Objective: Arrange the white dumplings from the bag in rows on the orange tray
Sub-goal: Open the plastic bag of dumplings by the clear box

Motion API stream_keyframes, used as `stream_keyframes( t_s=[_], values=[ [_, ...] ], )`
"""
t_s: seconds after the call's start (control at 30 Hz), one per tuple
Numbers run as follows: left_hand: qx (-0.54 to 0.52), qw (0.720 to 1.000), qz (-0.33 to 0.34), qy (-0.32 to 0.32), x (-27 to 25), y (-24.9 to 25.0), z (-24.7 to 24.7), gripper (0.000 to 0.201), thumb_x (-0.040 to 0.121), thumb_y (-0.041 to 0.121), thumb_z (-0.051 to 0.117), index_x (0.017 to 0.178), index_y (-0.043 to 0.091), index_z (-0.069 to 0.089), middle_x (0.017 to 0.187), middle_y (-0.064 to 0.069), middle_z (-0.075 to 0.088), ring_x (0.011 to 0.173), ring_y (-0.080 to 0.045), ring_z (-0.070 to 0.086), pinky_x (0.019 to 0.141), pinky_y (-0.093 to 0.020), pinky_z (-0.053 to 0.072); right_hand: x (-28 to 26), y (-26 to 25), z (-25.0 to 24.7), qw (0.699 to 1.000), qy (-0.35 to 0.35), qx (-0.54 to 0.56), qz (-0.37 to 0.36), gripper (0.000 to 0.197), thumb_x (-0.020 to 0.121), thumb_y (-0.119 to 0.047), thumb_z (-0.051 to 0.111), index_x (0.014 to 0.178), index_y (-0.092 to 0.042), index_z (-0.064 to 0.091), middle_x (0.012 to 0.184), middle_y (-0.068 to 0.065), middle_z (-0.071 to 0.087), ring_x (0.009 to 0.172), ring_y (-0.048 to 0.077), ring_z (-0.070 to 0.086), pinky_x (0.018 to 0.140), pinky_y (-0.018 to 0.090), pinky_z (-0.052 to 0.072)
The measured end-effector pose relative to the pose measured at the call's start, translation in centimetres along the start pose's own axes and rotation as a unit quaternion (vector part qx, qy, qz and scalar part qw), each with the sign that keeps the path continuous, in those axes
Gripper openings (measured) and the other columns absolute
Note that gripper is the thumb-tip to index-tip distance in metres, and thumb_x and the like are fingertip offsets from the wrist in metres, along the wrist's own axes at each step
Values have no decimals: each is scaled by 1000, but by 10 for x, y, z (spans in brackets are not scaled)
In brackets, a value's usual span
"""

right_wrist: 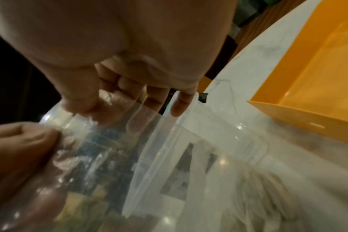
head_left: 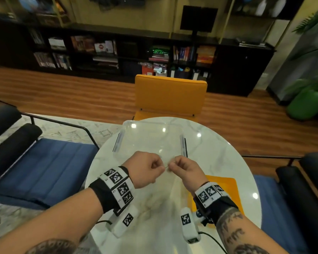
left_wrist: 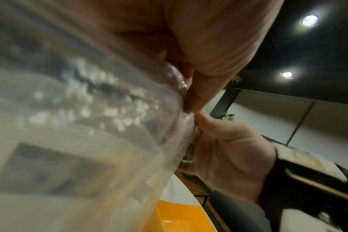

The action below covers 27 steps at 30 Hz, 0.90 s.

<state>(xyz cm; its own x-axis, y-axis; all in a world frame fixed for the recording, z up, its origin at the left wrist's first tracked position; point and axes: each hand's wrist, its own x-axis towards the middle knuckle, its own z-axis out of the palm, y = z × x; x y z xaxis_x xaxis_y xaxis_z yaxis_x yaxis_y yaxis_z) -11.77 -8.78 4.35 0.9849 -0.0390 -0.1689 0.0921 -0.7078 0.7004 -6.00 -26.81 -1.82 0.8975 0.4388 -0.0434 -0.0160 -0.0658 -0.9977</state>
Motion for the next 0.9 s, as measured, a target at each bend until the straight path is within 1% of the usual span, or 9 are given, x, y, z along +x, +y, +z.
stream_keyframes(
  t_s=[0.1,0.2,0.33,0.4,0.47,0.57,0.67,0.8,0.9],
  values=[
    [27,999,-27,23,-1,10,10,15,91,34,54,80,27,63,73,2,70,59,-6,70,59,-29,59,9,-4,-2,998,9,-56,-17,10,85,-16,68,76,-20,67,74,-1,65,73,12,59,73,24,48],
    [-56,994,-82,52,1,20,21,21,90,33,54,79,19,65,73,-1,73,57,-13,71,56,-31,60,18,-8,-4,995,1,-102,-9,8,84,-21,68,76,-21,69,78,9,69,74,14,60,75,35,50],
    [-174,972,-146,54,3,26,25,30,88,25,49,73,9,69,73,-6,75,66,-26,74,66,-49,61,19,-11,-11,993,13,-117,14,3,86,-18,74,86,-20,73,85,-6,72,79,-1,63,80,23,49],
    [-172,972,-150,49,5,27,23,29,83,24,50,66,10,70,70,-6,75,67,-28,74,69,-50,61,18,-11,-13,986,47,-156,21,15,82,-28,78,96,-28,72,97,-14,70,92,-1,63,87,24,48],
    [-181,969,-150,73,8,25,22,26,75,28,53,64,13,71,68,-4,74,67,-27,73,69,-48,61,13,-15,-13,971,101,-216,27,24,79,-38,79,99,-33,67,101,-15,64,93,2,59,83,21,46],
    [-236,952,-163,107,9,23,23,16,68,34,64,66,20,72,66,-3,73,68,-27,72,68,-49,61,4,-27,-8,977,100,-188,28,10,87,-35,71,90,-25,70,86,-10,69,75,4,61,71,20,46],
    [-305,931,-166,116,12,22,31,8,75,23,74,72,16,72,68,-7,71,66,-21,67,67,-48,62,-1,-36,0,986,73,-134,59,21,92,-38,64,85,-21,75,78,-6,74,62,5,65,62,23,47],
    [-342,922,-151,98,15,16,40,4,79,12,74,79,9,72,73,-8,70,65,-15,64,63,-31,58,0,-38,-3,985,74,-83,129,30,89,-40,69,86,-11,76,80,0,76,61,8,67,57,25,46],
    [-359,919,-140,86,16,13,41,6,79,13,77,75,10,73,71,-10,68,63,-16,61,64,-30,56,1,-38,-6,983,67,-32,167,31,91,-31,67,92,-1,71,80,4,75,63,12,67,56,26,44]
  ],
)
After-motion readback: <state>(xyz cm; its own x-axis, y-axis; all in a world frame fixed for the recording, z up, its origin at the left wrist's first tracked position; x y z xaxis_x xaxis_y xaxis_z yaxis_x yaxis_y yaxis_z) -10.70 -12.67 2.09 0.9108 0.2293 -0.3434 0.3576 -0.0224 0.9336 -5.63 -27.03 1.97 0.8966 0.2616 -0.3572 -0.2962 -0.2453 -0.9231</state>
